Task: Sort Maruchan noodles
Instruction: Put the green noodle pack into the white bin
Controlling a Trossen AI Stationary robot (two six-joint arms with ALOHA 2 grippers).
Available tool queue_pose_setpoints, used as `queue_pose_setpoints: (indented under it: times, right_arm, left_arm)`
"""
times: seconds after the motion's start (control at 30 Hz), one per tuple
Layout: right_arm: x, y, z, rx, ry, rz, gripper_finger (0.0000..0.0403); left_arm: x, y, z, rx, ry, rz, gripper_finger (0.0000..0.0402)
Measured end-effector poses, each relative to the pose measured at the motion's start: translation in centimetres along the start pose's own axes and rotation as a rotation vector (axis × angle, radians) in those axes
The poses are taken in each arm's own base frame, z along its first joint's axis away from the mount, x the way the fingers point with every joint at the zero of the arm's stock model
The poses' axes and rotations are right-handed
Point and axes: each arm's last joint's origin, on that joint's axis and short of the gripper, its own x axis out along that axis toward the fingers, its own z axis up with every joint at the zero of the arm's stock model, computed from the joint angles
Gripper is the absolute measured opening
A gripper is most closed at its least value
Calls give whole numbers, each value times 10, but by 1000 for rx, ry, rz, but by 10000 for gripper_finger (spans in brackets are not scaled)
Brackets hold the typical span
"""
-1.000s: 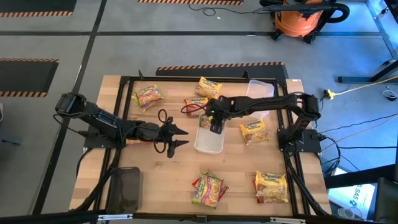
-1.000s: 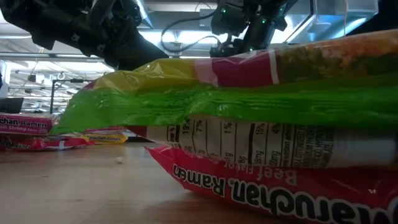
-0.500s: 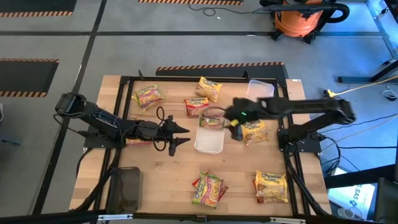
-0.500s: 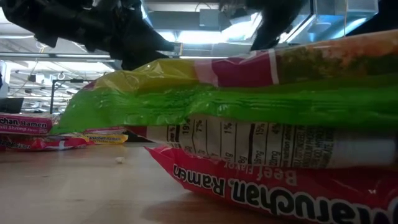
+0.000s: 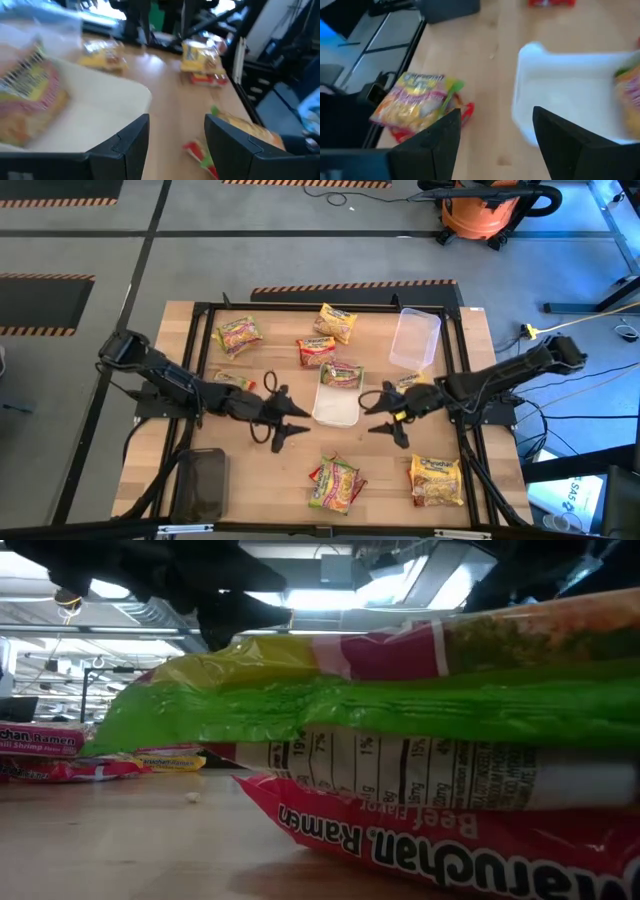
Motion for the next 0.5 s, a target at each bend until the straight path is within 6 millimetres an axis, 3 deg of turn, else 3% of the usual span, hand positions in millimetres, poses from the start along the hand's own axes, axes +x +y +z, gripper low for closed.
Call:
queue_pose_setpoints:
  times: [0.3, 0.5]
  right_arm:
    - [25, 34, -22, 22, 27, 52, 225]
    - [41, 57, -42, 100, 51, 66, 225]
  left_arm:
    - [26, -26, -32, -106, 135, -32, 183]
    - [41, -44, -42, -224, 205, -104, 183]
